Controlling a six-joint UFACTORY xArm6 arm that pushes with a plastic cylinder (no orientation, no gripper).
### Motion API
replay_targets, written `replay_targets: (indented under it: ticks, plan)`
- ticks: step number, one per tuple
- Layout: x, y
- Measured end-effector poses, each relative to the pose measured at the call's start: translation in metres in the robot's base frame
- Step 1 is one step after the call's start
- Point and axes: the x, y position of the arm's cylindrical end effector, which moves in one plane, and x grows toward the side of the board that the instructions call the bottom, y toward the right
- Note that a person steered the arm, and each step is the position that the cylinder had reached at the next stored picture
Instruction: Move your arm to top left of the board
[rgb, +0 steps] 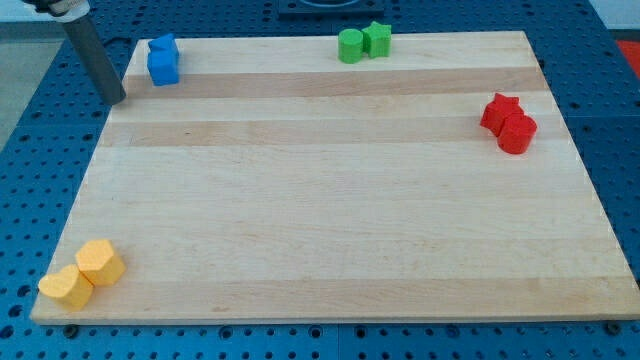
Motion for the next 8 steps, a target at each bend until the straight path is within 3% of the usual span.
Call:
replay_targets:
  ticks: [5,8]
  plan:
    - [-0.084,-0.001]
    - [-0.080,0.037]
